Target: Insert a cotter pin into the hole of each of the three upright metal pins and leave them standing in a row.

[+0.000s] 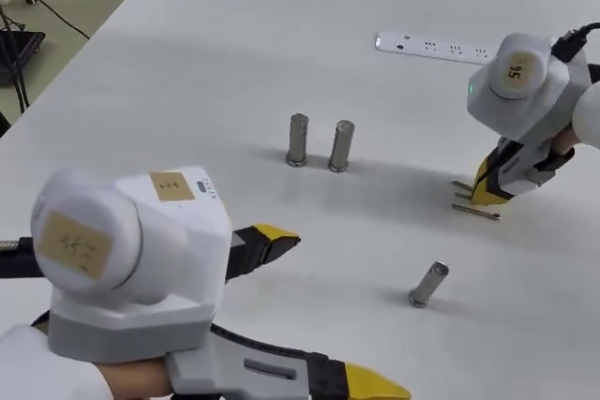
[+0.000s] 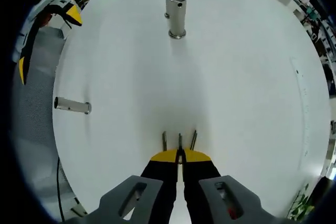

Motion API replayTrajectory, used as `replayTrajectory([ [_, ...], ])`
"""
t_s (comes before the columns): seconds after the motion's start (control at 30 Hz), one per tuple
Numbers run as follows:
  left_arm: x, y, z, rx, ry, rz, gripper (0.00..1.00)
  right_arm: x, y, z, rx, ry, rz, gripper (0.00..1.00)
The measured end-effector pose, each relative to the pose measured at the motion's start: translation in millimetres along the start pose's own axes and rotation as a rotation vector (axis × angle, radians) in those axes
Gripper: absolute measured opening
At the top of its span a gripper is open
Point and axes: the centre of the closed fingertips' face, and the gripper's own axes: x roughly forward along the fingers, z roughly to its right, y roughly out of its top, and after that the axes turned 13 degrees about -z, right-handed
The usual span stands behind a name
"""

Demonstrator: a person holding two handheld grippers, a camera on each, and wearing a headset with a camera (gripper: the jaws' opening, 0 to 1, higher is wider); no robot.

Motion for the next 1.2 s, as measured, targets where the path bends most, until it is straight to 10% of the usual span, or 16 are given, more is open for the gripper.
replayTrajectory([
  [0.5,1.1,-2.8,-4.4,-0.014,0.013,-0.012,0.89,-3.6,2.5,-8.7,-0.062,0.011,0.000,0.00],
  [1.2,3.0,-0.4,-5.4,-0.005,0.025,-0.003,0.87,-5.8,0.8,-4.4,0.141,-0.033,-0.005,0.00],
])
